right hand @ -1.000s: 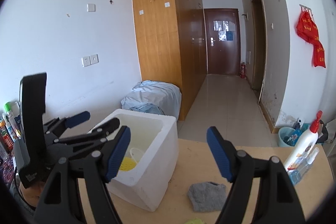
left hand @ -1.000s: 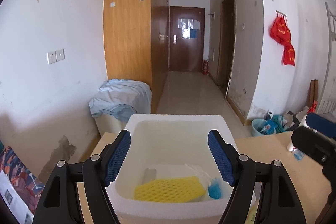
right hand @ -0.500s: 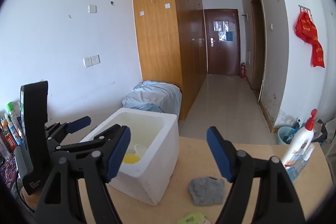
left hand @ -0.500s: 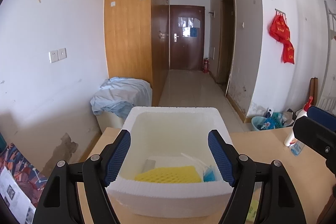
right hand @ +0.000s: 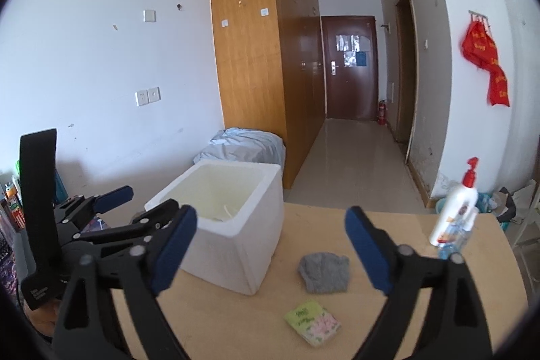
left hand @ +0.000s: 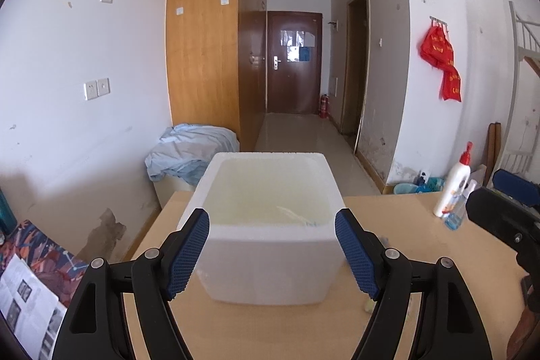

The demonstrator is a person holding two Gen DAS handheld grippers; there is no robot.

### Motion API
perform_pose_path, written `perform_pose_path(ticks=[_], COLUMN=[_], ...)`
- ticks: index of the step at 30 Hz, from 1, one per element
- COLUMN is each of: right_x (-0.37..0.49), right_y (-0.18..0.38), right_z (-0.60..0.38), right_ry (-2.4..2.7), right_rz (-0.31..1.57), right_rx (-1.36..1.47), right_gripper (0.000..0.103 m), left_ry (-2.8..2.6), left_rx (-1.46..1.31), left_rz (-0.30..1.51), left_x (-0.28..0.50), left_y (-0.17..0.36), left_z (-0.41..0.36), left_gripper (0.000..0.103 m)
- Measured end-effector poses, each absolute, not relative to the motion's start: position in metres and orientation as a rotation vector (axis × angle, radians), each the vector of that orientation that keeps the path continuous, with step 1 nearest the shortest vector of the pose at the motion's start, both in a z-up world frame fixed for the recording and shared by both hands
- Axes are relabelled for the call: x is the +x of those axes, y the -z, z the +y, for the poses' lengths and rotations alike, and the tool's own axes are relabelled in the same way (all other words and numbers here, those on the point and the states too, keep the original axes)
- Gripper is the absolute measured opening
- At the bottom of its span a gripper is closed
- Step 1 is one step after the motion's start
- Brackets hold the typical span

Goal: Organize soft objects
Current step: 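Withdraw both tools from the box back over the table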

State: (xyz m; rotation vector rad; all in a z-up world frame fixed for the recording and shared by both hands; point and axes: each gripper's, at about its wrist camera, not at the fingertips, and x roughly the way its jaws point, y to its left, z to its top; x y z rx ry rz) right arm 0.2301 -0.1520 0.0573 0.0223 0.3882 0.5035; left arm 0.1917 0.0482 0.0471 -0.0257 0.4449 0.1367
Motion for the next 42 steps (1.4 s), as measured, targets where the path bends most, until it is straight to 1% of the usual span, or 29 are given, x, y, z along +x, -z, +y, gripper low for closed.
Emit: perform_pose_path(ticks=[1, 3, 6, 12, 15, 21, 31, 42], right_x=[0.227, 0.218, 0.209, 0.189, 0.179, 0.16, 0.127, 0.099], right_y=[-0.057, -0.056, -0.054, -0.047, -0.044, -0.036, -0.022, 0.001], right_z=[-0.153, -0.156, -0.162, -0.171, -0.175, -0.185, -0.198, -0.216], right_ry=[-0.498, -0.492, -0.493, -0.504, -0.506, -0.509, -0.497, -0.427], right_rz=[0.385, 0.376, 0.383, 0.388, 0.388, 0.392, 0.402, 0.421], right_rx=[0.02, 0.021, 0.034, 0.042, 0.046, 0.062, 0.057, 0.038], right_gripper=[0.093, 0.093, 0.094, 0.095, 0.095, 0.095, 0.095, 0.095], left_ry=[-0.14, -0.137, -0.144, -0.14, -0.133, -0.133, -0.127, -0.064], left_rx=[-0.025, -0.028, -0.019, -0.008, -0.016, -0.014, -0.039, -0.056], left_rz=[0.443, 0.44, 0.43, 0.436, 0.435, 0.418, 0.407, 0.437], left_x=[0.186, 0.176, 0.161, 0.134, 0.12, 0.089, 0.043, 0.022], left_y=[-0.047, -0.047, -0.045, -0.044, -0.043, -0.039, -0.023, -0.002], left_z=[0.047, 0.045, 0.041, 0.033, 0.029, 0.023, 0.021, 0.005], left_gripper=[0.081, 0.089, 0.092, 0.093, 0.096, 0.097, 0.098, 0.098])
